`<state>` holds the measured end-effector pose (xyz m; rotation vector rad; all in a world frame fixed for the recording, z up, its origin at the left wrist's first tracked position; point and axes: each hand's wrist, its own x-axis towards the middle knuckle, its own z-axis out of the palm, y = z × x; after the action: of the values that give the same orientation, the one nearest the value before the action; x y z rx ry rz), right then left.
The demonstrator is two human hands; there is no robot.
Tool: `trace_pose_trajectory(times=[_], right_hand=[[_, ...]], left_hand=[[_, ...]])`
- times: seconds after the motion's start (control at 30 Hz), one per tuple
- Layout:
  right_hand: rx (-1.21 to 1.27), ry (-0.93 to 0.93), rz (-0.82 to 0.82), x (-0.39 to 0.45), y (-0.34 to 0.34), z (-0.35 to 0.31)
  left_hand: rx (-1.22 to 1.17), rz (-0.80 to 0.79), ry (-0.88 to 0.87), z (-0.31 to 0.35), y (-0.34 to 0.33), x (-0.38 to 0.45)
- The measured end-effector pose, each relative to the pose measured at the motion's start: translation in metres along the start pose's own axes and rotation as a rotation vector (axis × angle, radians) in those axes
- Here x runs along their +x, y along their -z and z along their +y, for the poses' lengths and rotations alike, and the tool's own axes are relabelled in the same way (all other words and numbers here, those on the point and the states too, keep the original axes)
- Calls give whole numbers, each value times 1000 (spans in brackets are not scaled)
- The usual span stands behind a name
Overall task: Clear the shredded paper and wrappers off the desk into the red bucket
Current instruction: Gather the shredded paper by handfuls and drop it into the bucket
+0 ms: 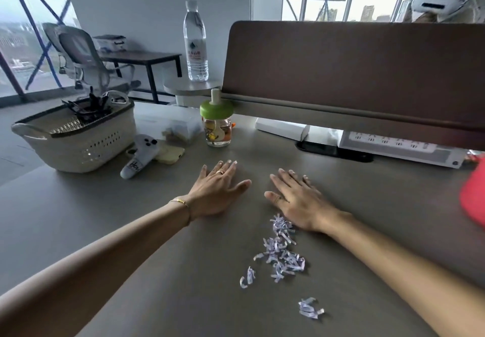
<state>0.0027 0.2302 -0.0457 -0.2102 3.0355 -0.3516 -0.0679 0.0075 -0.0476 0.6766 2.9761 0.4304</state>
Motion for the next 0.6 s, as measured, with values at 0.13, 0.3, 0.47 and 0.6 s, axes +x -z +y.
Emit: trace_pose_trajectory(times=[0.13,0.3,0.47,0.6], right_hand=[[9,207,-52,-51,2,-8],[97,342,-137,-121,4,-14],[33,203,-101,-163,3,-8],[-72,171,-119,-169,-10,-25]], left_hand=[[-4,-40,-95,5,-1,2],[45,-109,-383,38,-15,-49],[-77,-173,-581,61,-10,-122],[-309,-127,-553,60,1,-146]])
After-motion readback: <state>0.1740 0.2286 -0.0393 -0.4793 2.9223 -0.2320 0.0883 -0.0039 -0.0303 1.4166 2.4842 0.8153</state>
